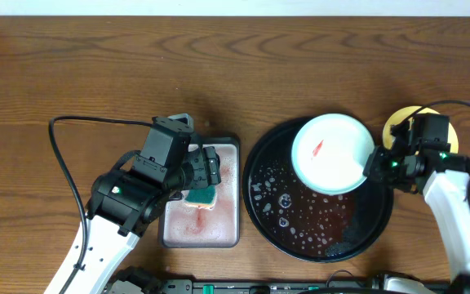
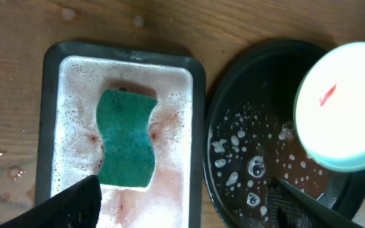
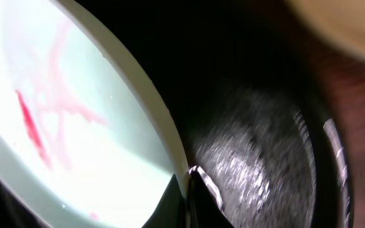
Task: Clean dirty plates on tray and stack at the side
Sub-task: 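Drag the green plate to the center of the black tray, then grasp the green sponge with the left gripper and lift it, then carry the sponge over the green plate while right gripper holds it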
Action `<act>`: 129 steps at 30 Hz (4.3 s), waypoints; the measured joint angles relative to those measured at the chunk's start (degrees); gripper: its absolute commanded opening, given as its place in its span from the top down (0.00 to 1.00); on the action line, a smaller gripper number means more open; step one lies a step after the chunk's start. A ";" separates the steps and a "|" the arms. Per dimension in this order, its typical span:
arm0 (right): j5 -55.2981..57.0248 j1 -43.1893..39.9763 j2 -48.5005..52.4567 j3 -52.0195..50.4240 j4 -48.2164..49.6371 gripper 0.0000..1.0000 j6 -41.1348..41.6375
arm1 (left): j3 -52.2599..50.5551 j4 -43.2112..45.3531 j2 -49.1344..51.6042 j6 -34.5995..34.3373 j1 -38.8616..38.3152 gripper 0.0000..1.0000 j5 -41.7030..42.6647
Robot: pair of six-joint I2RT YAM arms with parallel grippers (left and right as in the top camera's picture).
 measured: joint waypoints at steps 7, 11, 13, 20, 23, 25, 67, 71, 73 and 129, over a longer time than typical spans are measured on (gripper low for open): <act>2.03 7.48 -1.44 -1.46 -3.85 0.99 -1.27 | 0.00 0.00 0.00 0.00 0.00 0.17 0.02; 6.03 9.84 -0.15 -3.76 -0.66 0.79 -1.79 | 0.00 0.02 0.00 0.00 0.00 0.17 0.02; 7.50 10.54 0.48 -4.00 0.59 0.75 -3.72 | 0.00 0.00 0.00 0.00 0.00 0.17 0.02; 8.09 10.69 0.48 -1.07 -0.44 0.66 -8.15 | 0.00 0.02 0.00 0.00 0.00 0.17 0.00; 4.70 10.71 -0.50 2.62 -2.47 0.64 -10.73 | 0.00 -0.72 0.00 0.00 0.00 0.17 0.00; 2.05 10.73 -1.90 4.57 -3.85 0.65 -12.20 | -0.02 -1.64 0.00 0.02 0.00 0.17 -0.15; -3.50 11.61 -5.20 5.99 -5.84 0.69 -14.69 | -7.13 6.51 16.48 5.16 2.21 0.44 -3.19; -3.50 11.61 -5.20 5.99 -5.90 0.70 -14.78 | -9.38 14.84 18.93 5.38 2.21 0.48 -6.29; -3.50 11.61 -5.20 5.99 -6.01 0.70 -14.84 | -11.02 17.77 21.33 5.31 2.21 0.62 -6.99; -0.15 0.20 9.40 6.03 -7.39 0.67 -10.47 | 4.39 -1.09 19.98 9.29 0.74 0.93 3.19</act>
